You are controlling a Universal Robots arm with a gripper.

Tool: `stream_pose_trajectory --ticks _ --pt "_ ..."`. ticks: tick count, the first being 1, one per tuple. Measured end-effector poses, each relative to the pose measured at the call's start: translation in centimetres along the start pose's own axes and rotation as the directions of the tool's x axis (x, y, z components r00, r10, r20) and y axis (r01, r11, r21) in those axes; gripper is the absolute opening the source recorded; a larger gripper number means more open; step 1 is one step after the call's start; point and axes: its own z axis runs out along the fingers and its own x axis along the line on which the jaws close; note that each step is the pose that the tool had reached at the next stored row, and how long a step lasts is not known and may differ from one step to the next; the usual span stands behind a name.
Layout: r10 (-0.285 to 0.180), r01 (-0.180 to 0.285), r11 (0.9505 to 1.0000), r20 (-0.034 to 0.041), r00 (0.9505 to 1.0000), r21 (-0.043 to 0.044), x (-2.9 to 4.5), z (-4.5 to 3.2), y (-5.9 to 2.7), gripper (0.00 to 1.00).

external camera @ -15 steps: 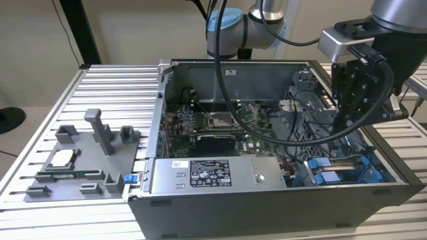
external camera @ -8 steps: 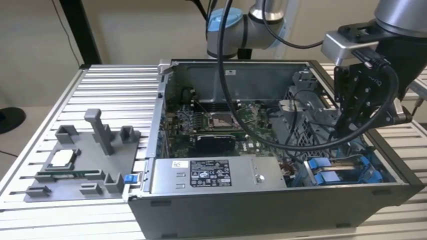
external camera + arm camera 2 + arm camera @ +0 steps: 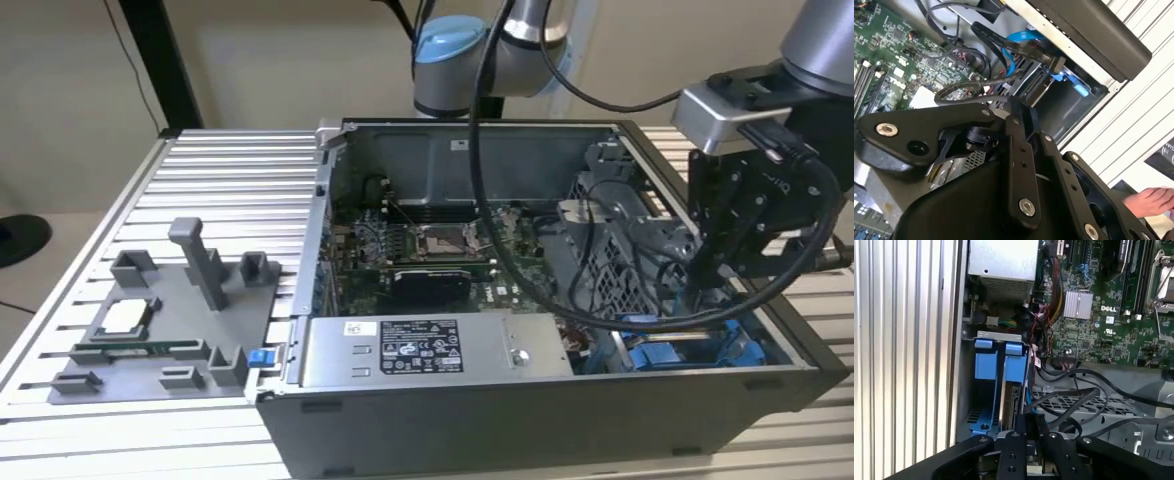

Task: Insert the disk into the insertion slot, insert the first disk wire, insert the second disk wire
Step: 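Insert the first disk wire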

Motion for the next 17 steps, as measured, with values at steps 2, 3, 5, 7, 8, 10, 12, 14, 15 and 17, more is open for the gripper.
stream_pose_trajectory --ticks 2,3,5,7,8,10,12,14,15,17 --pt "0.000 0.000 1.0000 0.0001 1.0000 -0.0002 0.43 0.30 -0.25 0.00" --pt "0.000 0.000 1.0000 0.0002 1.0000 -0.0003 0.57 0.40 -0.42 0.00" --pt "0.000 0.000 1.0000 0.0000 1.0000 -0.0002 0.80 0.54 -0.80 0.00" --pt "0.000 0.000 1.0000 0.0011 1.0000 -0.0001 1.07 0.64 -1.08 0.00" --pt "0.000 0.000 1.0000 0.0019 1.0000 -0.0001 1.08 0.65 -1.14 0.00" --pt "0.001 -0.001 1.0000 0.0021 1.0000 0.0001 1.08 0.66 -1.17 0.00" --pt "0.004 -0.004 1.0000 0.0021 1.0000 -0.0026 1.10 0.75 -1.34 0.00" --pt "0.007 -0.007 0.9998 0.0026 1.0000 -0.0165 1.11 0.84 -1.39 0.00" --pt "0.007 -0.007 0.9996 0.0033 1.0000 -0.0265 1.11 0.87 -1.42 0.00" --pt "0.008 -0.008 0.9991 0.0044 1.0000 -0.0421 1.14 1.00 -1.75 0.00"
